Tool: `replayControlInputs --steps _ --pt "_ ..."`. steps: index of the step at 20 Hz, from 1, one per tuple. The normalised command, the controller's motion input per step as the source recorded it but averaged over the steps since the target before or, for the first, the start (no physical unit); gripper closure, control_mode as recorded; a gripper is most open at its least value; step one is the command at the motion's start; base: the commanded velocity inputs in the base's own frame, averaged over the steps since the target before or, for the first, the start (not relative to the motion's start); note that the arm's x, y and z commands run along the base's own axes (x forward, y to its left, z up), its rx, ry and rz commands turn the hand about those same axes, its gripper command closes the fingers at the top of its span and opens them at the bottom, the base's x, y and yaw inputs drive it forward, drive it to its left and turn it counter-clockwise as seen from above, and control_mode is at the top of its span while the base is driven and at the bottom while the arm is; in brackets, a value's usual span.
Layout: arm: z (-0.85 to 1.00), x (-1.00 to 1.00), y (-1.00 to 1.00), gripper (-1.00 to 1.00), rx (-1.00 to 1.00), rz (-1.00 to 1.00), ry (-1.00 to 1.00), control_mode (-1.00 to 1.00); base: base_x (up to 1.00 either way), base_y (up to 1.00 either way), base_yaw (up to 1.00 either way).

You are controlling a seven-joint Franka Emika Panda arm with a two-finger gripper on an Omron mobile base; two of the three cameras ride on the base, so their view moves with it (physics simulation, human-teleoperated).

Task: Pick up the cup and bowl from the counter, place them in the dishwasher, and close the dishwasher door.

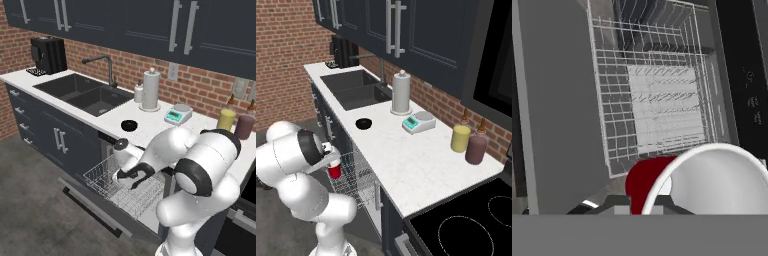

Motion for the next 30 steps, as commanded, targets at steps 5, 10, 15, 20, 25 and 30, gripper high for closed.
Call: replayControlInputs --steps 5,10,15,20,25,30 --pt "-0.87 0.36 0.37 1.00 -0.04 0.02 0.13 -1.00 0.00 0.00 0.00" --pt "-0.81 0.59 0.05 1.00 -0.08 0.04 0.03 -1.00 0.00 0.00 0.00" --pt "-0.57 0.64 0.00 1.00 -0.10 0.01 -0.01 -1.00 0.00 0.00 0.00" --pt "-0.75 0.79 0.04 1.00 -0.14 0.00 0.00 -1.00 0.00 0.00 0.00" --pt "-0.63 0.65 0.00 -1.00 -0.12 0.00 0.01 -1.00 0.00 0.00 0.00" --pt "-0.27 0.44 0.01 -1.00 -0.05 0.00 0.01 -1.00 0.00 0.00 0.00"
